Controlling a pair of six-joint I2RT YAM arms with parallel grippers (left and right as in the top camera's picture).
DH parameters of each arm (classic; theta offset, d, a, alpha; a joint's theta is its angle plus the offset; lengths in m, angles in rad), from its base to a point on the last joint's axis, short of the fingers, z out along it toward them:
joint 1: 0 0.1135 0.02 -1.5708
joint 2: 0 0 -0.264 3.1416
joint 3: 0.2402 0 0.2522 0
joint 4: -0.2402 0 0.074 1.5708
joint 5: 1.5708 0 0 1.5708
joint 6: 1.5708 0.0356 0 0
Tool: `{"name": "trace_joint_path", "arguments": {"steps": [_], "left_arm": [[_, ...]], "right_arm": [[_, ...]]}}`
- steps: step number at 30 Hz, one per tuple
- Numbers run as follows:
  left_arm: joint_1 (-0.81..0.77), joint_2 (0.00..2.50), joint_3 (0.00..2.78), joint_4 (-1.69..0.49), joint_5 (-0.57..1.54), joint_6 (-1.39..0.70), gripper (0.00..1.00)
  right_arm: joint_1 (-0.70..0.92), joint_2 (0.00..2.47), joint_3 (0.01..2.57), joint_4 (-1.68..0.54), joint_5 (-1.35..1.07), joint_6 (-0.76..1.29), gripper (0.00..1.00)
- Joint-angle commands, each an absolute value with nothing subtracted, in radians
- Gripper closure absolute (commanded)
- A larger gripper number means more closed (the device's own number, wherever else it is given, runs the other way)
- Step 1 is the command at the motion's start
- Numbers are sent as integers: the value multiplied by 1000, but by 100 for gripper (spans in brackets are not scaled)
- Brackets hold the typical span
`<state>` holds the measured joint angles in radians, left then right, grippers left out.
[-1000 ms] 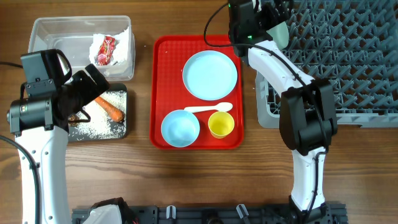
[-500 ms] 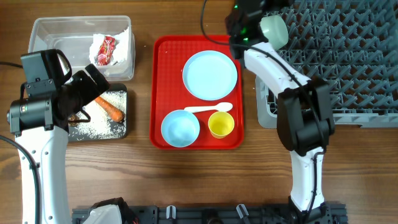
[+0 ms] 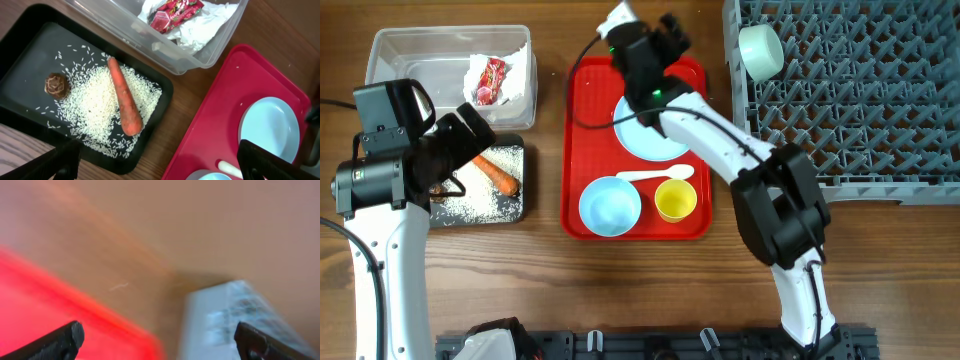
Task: Sort waste into correct bins and load items into the dishwasher rack
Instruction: 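Move the right gripper to the blue bowl and grasp its rim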
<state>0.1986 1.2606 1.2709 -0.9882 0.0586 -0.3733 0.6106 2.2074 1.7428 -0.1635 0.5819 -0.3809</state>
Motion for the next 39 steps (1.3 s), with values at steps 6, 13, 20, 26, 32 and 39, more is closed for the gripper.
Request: {"name": "trace_joint_path", "arguments": {"steps": [6,13,20,26,32,39], "left_arm": [[199,1264,1279,-986,71,-382,0],[199,1264,1279,-986,71,-382,0],[199,1264,1279,-986,71,-382,0],[199,1264,1279,-986,71,-382,0],[199,1264,1279,-985,71,-382,0],[199,1264,1279,-986,71,-382,0]], "right_arm": [[634,1976,1755,-656,-195,150,0],[637,2005,1745,-968,-271,68,1],[653,2007,1597,-975,-271,-178,1],[654,2007,1460,-858,-271,-277,5],[665,2007,1394,-796,-269,-310,16],[663,2007,1394,-770,-234,-255,79]]}}
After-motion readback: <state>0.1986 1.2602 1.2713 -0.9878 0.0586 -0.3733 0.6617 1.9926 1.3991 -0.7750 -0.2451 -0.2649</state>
